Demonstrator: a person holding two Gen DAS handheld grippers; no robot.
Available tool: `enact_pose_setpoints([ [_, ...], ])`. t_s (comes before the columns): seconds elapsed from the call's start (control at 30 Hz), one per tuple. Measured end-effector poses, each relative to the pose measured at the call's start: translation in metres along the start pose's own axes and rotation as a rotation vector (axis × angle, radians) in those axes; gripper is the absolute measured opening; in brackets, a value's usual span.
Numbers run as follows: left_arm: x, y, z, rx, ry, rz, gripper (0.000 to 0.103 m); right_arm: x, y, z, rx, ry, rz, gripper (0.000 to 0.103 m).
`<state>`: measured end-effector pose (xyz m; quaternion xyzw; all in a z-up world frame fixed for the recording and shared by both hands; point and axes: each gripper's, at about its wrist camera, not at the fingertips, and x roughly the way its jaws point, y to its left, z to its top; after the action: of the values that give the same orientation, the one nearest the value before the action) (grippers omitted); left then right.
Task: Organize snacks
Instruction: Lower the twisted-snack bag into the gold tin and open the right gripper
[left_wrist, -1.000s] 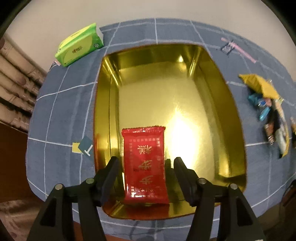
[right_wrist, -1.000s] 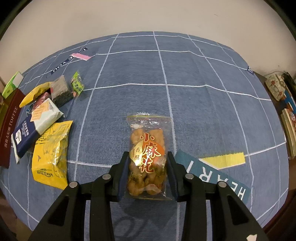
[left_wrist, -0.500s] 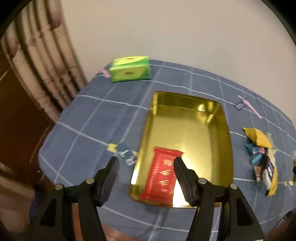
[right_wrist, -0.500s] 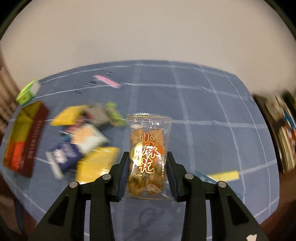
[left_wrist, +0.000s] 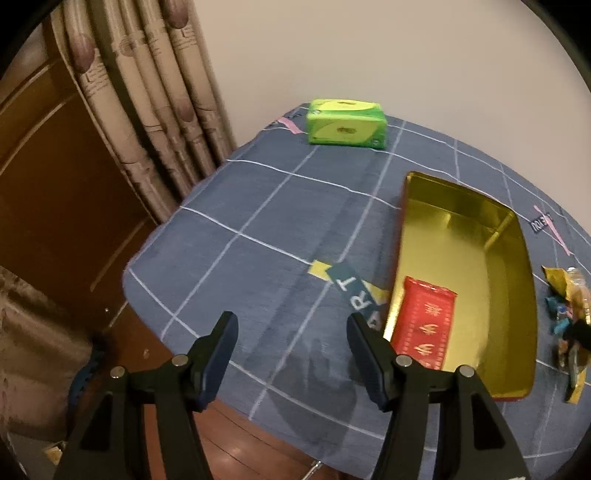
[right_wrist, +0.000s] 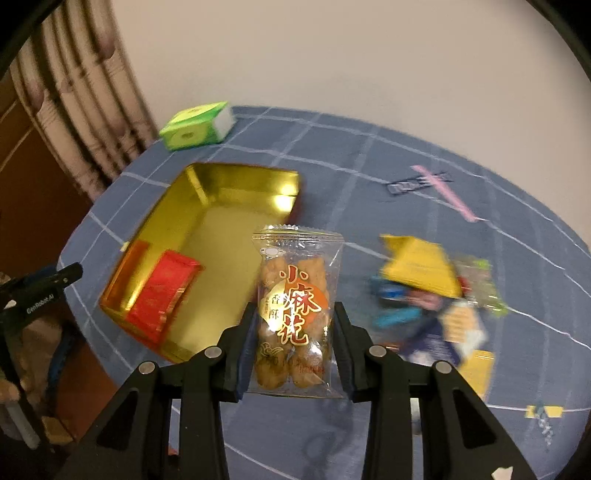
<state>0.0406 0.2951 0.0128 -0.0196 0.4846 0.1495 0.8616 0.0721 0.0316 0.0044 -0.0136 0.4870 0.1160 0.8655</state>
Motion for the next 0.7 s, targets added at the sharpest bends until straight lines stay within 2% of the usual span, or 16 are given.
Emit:
enact_pose_setpoints([
  [0.13, 0.008, 0.012, -0.003, -0.047, 0.037, -0.009, 0.063, 0.027, 0.035, 0.008, -0.009, 0.056, 0.021, 0.035],
  [0.3, 0.012, 0.025, -0.004, -0.107, 0.054, -0.018, 0.063, 0.051, 0.063, 0.013, -0.048, 0.083, 0.016, 0.035],
  [0.47, 0.012, 0.035, -0.002, -0.159, 0.053, -0.015, 0.063, 0.073, 0.077, 0.016, -0.055, 0.12, 0.018, 0.035],
  [0.7, 0.021, 0.044, -0.005, -0.21, 0.092, -0.019, 0.063, 0.086, 0.086, 0.017, -0.083, 0.142, -0.004, 0.035],
])
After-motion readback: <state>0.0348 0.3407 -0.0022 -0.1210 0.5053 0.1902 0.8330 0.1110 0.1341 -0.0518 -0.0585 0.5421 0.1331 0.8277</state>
